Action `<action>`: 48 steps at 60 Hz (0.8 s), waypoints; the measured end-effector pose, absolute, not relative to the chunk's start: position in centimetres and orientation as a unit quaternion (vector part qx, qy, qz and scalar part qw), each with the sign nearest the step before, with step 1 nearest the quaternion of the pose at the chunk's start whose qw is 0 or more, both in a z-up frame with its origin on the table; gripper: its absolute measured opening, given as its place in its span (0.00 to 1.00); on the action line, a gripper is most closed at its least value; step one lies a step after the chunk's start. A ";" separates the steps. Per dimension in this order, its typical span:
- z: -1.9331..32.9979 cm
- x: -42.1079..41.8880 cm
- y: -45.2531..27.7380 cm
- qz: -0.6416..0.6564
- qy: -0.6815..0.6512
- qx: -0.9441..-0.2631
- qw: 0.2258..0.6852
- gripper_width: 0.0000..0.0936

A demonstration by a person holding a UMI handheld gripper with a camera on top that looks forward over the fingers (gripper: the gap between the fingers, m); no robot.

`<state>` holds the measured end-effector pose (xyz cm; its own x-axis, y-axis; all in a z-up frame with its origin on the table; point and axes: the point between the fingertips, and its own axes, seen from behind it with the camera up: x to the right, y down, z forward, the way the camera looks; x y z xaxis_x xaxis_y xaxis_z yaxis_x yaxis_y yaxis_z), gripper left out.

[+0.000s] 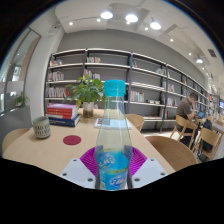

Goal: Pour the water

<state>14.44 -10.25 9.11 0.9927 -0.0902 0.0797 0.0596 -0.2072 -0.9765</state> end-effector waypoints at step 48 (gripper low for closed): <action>17.0 -0.6 8.2 -0.420 -0.443 -0.654 0.447 0.38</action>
<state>-0.56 8.15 17.05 0.2547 0.2033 0.9454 0.9547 -0.2087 -0.2123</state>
